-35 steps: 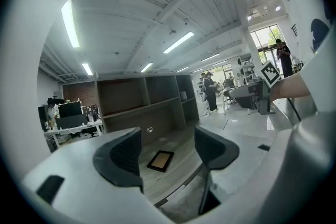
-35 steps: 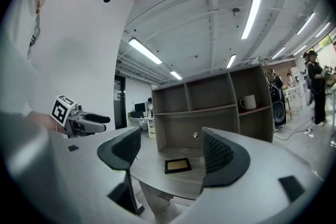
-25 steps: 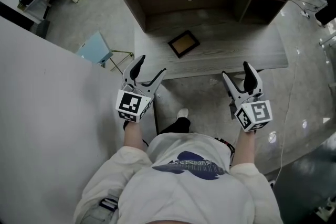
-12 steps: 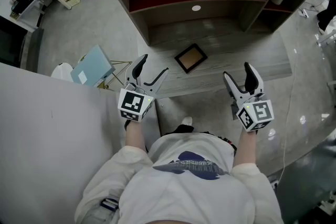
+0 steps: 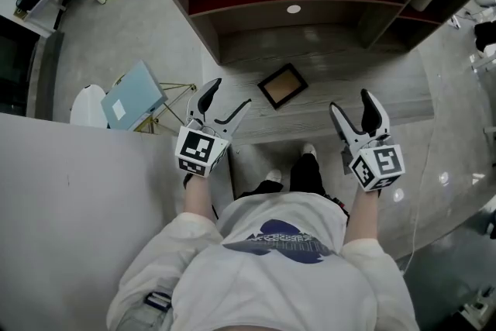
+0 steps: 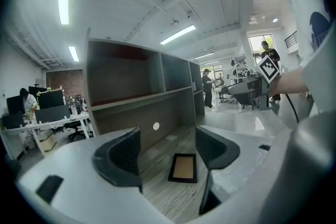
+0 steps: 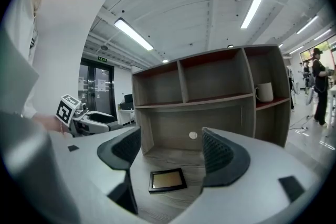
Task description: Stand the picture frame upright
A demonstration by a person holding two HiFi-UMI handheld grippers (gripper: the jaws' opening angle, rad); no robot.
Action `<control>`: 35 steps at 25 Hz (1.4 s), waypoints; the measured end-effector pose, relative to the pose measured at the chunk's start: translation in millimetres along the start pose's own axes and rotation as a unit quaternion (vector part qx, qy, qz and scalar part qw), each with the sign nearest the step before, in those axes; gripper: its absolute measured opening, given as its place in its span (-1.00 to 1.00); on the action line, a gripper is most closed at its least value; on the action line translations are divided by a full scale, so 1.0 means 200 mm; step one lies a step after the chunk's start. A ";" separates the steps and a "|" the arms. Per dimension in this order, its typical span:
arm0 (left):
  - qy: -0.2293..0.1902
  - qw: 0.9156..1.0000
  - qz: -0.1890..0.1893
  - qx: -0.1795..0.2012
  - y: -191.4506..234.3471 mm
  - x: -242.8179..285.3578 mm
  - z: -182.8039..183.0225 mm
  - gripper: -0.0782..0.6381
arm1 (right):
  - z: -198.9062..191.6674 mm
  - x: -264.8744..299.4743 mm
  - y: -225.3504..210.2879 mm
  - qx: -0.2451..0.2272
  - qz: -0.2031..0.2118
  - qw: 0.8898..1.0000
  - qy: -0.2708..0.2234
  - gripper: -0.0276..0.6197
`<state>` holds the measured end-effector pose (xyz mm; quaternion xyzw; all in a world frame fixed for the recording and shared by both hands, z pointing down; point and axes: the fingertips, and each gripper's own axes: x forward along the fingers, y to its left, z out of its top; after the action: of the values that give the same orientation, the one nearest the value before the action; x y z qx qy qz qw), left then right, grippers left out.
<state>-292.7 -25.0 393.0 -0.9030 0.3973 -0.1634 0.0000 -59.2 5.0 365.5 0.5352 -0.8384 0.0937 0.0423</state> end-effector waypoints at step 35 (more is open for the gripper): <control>0.172 0.931 0.193 -0.259 -0.12 0.61 -0.49 0.08 | -0.40 0.83 -0.54 -0.010 0.211 0.960 0.183 0.11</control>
<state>-227.3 -84.2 525.1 -0.7357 0.5863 -0.2045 -0.2707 -34.3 -170.7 483.9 0.3192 -0.9113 0.1884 0.1794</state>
